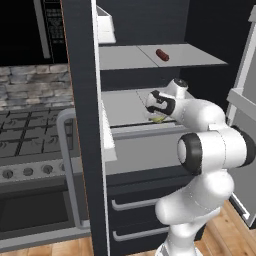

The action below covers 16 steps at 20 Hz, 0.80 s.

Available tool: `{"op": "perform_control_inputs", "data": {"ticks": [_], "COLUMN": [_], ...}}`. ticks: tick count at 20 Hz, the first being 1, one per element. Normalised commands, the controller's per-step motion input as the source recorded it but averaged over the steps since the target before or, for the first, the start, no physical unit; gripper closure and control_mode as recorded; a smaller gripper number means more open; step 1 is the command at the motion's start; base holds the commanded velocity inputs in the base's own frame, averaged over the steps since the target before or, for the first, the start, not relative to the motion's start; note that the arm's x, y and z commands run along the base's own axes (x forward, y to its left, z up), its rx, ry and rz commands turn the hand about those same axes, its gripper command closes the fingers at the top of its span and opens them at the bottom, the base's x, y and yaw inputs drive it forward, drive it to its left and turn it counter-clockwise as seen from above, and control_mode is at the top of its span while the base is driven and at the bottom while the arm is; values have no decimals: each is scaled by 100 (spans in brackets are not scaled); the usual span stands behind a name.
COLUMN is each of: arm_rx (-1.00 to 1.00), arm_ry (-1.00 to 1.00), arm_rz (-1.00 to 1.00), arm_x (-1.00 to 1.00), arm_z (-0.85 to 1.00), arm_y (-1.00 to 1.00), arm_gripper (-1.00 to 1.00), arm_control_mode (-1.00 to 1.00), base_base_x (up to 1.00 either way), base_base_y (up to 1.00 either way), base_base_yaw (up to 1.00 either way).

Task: Retrieve the sausage and cheese from the fridge and place them on the cutting board on the counter.

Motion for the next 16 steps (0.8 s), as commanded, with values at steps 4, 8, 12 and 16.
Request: {"op": "perform_control_inputs", "data": {"ticks": [4,8,12,16], "arm_rx": [-11,-4,0,0], "arm_ry": [-2,-9,-9,-8], "arm_rz": [10,1,0,0], "arm_x": [-68,-75,-73,-73], "arm_z": [33,13,13,7], "arm_y": [0,5,2,0], "arm_gripper": [100,100,100,100], "arm_control_mode": [-100,-100,-100,-100], "base_base_x": [0,0,0,0], "base_base_y": [0,0,0,0], "base_base_yaw": [0,0,0,0]}}
